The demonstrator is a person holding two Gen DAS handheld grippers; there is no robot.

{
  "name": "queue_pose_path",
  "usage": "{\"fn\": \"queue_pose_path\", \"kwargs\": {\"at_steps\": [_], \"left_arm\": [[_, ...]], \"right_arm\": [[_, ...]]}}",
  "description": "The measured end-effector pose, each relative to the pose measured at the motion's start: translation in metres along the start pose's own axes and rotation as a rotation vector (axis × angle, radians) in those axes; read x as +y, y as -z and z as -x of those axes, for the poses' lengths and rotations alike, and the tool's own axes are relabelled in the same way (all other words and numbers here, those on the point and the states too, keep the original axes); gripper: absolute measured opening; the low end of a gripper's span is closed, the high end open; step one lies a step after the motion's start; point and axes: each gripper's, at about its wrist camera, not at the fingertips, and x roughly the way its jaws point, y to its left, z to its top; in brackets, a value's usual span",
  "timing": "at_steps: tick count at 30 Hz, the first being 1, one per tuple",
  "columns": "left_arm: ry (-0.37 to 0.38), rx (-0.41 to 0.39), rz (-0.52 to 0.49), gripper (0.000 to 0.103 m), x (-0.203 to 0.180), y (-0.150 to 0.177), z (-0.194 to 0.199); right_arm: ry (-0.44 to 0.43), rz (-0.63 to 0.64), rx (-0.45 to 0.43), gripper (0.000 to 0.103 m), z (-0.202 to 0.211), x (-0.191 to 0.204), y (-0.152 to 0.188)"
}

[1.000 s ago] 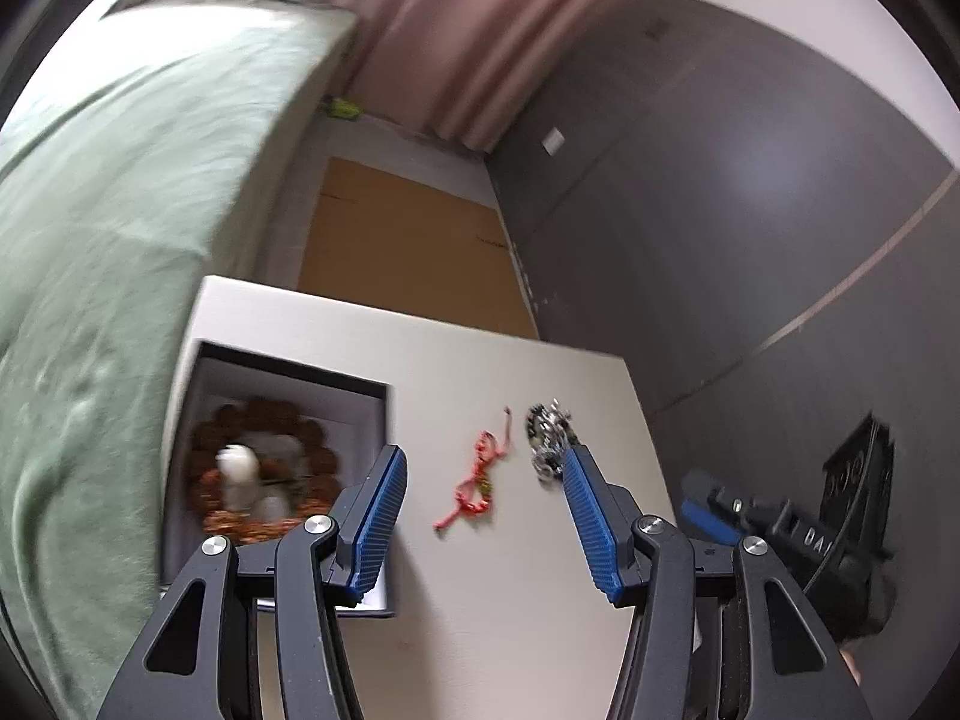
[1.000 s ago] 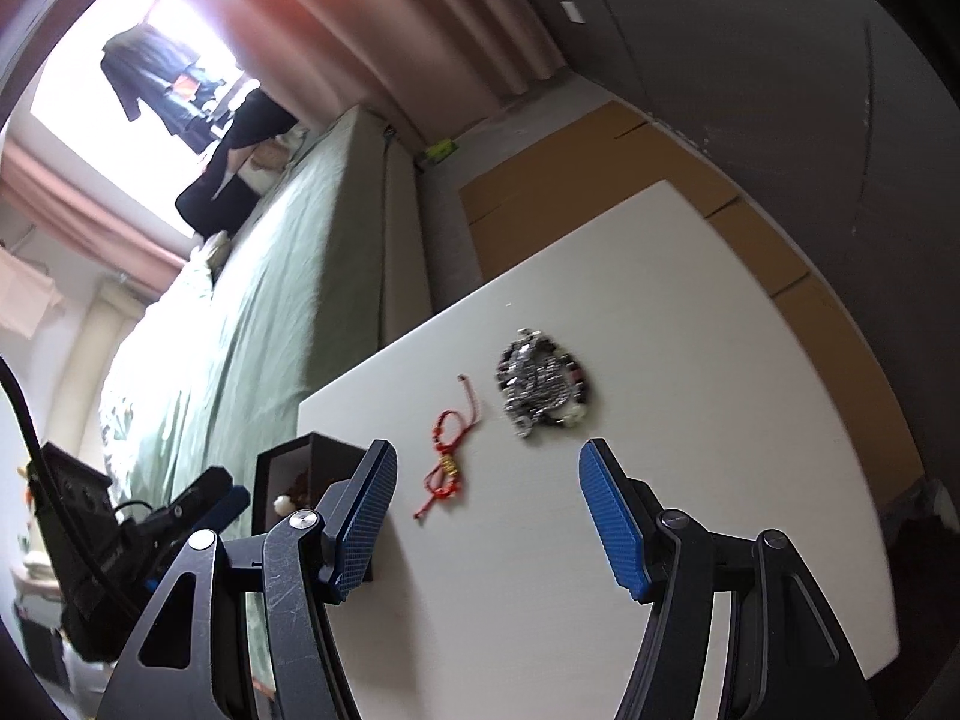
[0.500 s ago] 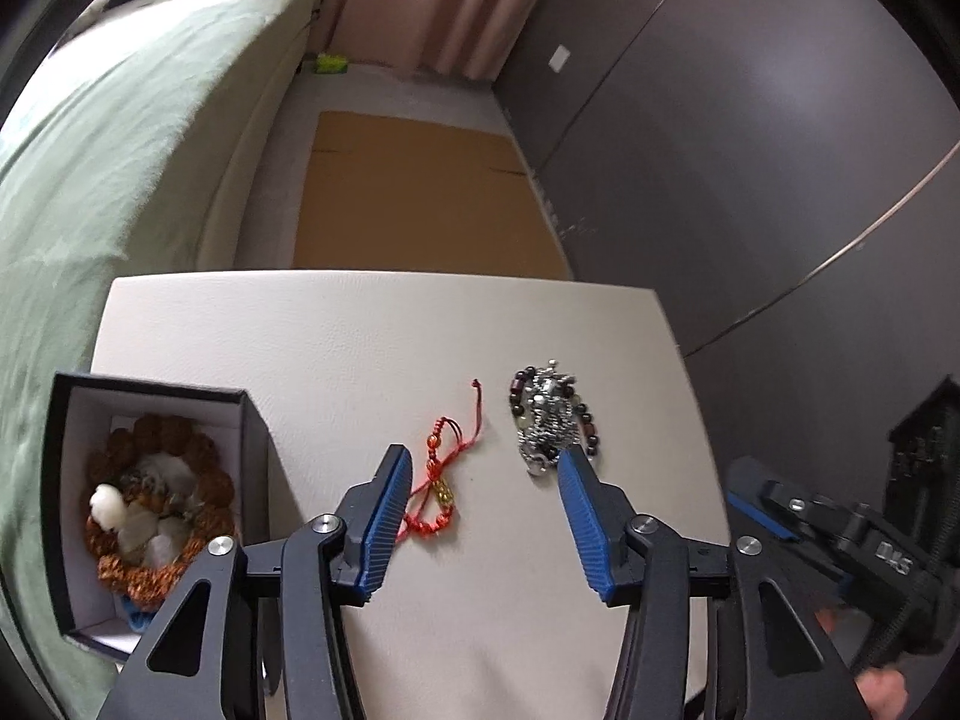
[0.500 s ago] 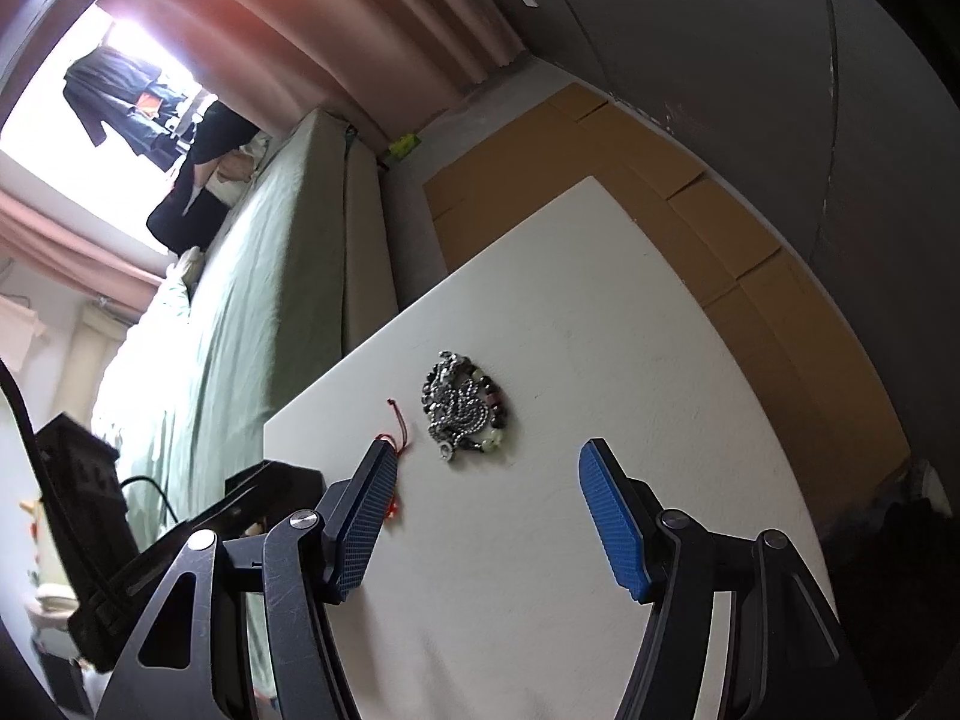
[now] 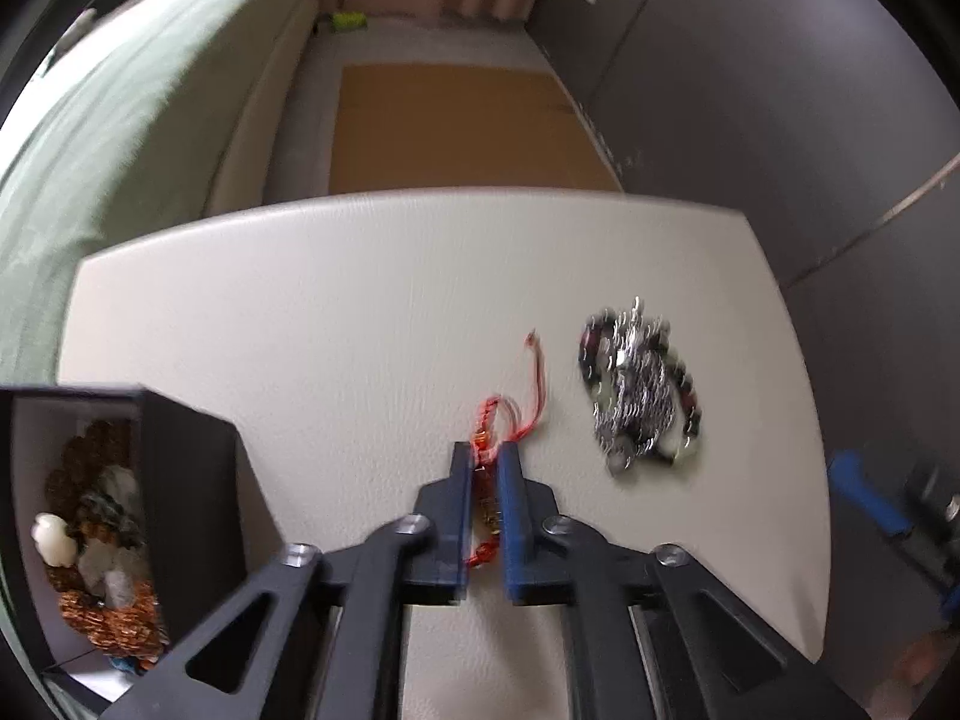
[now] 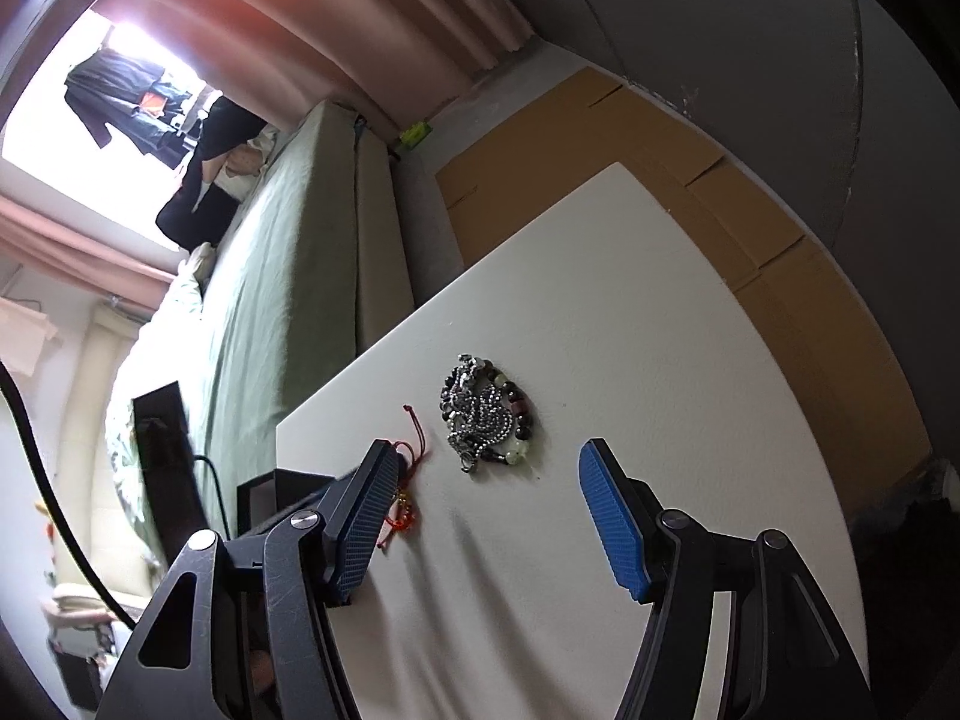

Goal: Organize jewelry
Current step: 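Lower the left tool onto the red string bracelet and close on it, then close the right tool on the silver pendant chain while the left tool holds the red string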

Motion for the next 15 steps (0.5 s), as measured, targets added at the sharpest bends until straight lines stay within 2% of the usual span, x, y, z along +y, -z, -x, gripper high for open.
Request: {"fn": "queue_pose_path", "kwargs": {"at_steps": [2, 9, 15], "left_arm": [[0.015, -0.007, 0.0, 0.007, 0.003, 0.005, 0.005], [0.154, -0.11, 0.061, 0.007, 0.023, 0.016, 0.044], [0.207, -0.195, 0.076, 0.007, 0.041, 0.014, 0.079]], "right_arm": [[0.002, 0.002, 0.003, 0.064, -0.003, 0.0, -0.001], [-0.016, 0.014, 0.005, 0.063, -0.017, 0.01, 0.001], [0.0, 0.073, -0.018, 0.054, -0.027, 0.024, 0.005]]}}
